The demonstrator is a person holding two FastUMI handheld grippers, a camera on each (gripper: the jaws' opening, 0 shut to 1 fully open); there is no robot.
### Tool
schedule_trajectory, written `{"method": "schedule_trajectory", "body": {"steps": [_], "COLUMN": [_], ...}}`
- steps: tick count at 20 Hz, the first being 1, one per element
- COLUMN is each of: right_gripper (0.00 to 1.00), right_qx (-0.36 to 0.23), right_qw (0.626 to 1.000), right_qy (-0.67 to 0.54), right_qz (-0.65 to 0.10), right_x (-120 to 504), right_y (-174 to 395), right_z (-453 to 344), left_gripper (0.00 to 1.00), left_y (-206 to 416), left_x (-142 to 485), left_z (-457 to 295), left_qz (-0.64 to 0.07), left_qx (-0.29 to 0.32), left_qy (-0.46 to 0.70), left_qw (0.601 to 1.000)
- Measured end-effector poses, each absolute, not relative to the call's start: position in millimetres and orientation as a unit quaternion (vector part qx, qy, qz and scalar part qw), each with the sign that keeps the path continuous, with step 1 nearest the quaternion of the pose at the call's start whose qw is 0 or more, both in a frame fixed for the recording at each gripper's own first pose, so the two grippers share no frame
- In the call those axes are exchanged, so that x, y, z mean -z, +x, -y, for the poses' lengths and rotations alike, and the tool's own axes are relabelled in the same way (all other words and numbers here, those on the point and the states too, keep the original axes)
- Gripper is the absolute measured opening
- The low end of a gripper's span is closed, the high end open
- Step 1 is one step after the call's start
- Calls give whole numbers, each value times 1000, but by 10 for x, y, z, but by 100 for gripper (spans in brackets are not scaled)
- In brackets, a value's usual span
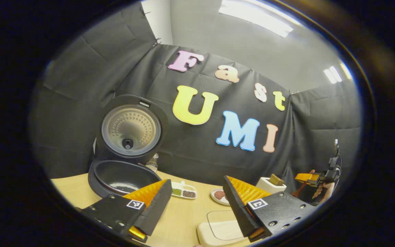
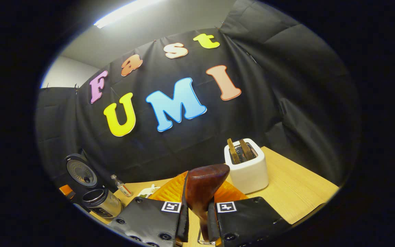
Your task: Close the left gripper, press the button to open the rice cooker; take a wooden spoon from the chopstick holder with the right hand, scoop a spoonful of rice and pour it into the rice cooker, then put the wooden spoon back into the chopstick holder.
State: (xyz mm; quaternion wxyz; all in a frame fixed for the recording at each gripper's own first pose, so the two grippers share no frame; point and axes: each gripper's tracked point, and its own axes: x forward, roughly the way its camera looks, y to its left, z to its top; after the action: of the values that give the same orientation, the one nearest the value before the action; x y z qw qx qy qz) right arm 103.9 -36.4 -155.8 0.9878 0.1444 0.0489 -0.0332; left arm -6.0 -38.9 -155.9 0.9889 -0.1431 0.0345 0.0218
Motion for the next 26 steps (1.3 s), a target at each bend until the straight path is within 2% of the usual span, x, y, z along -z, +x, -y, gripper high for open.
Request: {"method": "schedule_trajectory", "body": {"steps": [1, 4, 8, 11, 12, 13, 14, 16, 17, 18, 22, 23, 26], "right_gripper": [23, 23, 24, 26, 28, 23, 30, 60, 74, 97, 98, 98, 98], "right_qx": [38, 47, 82, 71, 63, 63, 64, 76, 88, 98, 142, 150, 131], "right_qw": [986, 979, 974, 963, 959, 957, 957, 965, 971, 977, 988, 988, 991], "right_qy": [153, 184, 186, 231, 249, 260, 260, 229, 200, 169, 31, 7, -5], "right_qz": [-57, -75, -101, -120, -116, -115, -112, -101, -98, -91, -43, -35, -10], "right_x": [1650, 1873, 2261, 2432, 2409, 2396, 2378, 2357, 2352, 2305, 1966, 1894, 1625], "right_y": [1058, 1110, 1173, 1168, 1158, 1154, 1147, 1081, 1017, 945, 568, 483, 267], "right_z": [418, 472, 544, 462, 426, 446, 441, 518, 598, 667, 828, 842, 745], "left_gripper": [93, 90, 93, 90, 93, 93, 93, 90, 96, 93, 89, 93, 90], "left_y": [-68, -89, -144, -171, -171, -182, -181, -154, -123, -100, 118, 203, 539], "left_x": [1542, 1511, 1533, 1507, 1469, 1432, 1399, 1292, 1220, 1122, 704, 589, 326], "left_z": [353, 295, 193, 155, 150, 137, 106, -27, -108, -194, -615, -681, -831], "left_qz": [-32, -26, -28, -26, -23, -21, -19, -11, -4, 4, 33, 42, 49], "left_qx": [-29, -44, -64, -71, -70, -69, -73, -90, -101, -112, -159, -163, -160], "left_qy": [-144, -155, -152, -141, -138, -131, -120, -85, -66, -49, 23, 35, 59], "left_qw": [989, 987, 986, 987, 988, 989, 990, 992, 993, 992, 986, 985, 984]}}
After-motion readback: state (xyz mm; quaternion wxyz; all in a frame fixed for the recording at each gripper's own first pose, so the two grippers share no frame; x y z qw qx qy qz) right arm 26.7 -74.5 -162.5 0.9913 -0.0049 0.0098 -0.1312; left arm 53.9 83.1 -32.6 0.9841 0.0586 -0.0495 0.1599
